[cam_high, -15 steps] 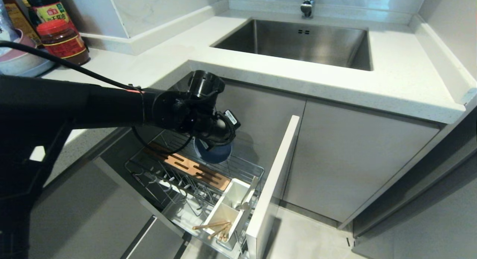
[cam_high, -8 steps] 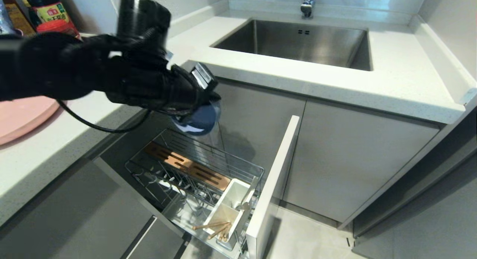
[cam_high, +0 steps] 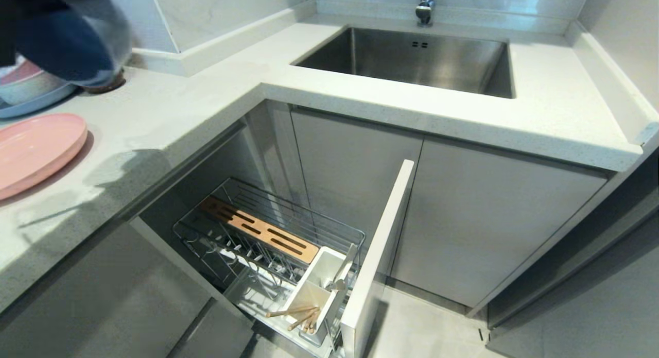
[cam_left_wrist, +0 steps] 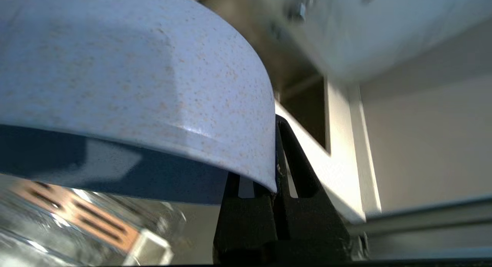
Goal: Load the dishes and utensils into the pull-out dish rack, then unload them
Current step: Take the bowl out of the cupboard
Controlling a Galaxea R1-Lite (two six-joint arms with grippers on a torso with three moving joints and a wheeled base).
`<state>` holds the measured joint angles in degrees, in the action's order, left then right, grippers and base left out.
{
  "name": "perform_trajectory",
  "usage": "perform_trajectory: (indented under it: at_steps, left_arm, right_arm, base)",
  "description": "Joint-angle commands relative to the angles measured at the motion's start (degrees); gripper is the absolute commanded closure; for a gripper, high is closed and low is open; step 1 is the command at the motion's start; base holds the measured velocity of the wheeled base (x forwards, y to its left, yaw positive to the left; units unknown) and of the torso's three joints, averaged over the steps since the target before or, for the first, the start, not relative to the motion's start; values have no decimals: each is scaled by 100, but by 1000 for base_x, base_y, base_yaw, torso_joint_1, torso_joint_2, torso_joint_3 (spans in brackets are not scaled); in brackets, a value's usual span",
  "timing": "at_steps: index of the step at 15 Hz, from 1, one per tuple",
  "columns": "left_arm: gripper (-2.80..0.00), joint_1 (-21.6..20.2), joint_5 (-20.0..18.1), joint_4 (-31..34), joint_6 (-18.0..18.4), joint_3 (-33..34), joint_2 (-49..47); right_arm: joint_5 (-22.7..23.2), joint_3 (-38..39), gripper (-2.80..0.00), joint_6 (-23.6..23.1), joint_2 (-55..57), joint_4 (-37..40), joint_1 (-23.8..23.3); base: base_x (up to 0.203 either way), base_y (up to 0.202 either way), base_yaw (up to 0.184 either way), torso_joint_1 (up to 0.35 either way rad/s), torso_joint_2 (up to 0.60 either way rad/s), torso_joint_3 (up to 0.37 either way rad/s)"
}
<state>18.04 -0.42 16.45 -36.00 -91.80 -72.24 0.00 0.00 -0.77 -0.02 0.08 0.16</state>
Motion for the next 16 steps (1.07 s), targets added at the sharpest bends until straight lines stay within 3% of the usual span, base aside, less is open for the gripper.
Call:
perform_trajectory:
  at_steps: [1,4,7,8,10,13,16]
  left_arm:
    - [0,-848,-272,20,64,-96,501]
    - [0,-2430,-737,84,436,-273,684]
    - [0,-3426,-883,558,1139,-551,700]
    - [0,-3561,-886,896,1515,-664,663]
    - [0,-3583,-795,1582,1778,-988,507]
    - [0,-3595,-425,3269,2185,-1922,-87]
    - [0,-3592,642,3618,2535,-2030,-659]
  right_arm:
    - [0,0,0,-2,2,0,2]
    - [0,0,0,-2,2,0,2]
    - [-2,0,0,-2,2,0,2]
    - [0,0,0,-2,2,0,2]
    - [0,0,0,-2,2,0,2]
    - [0,0,0,-2,2,0,2]
    - [0,0,0,-2,2,0,2]
  base:
    - [0,0,0,0,0,0]
    - [0,0,0,0,0,0]
    - [0,0,0,0,0,0]
    - [0,0,0,0,0,0]
    - [0,0,0,0,0,0]
    - [0,0,0,0,0,0]
    - [0,0,0,0,0,0]
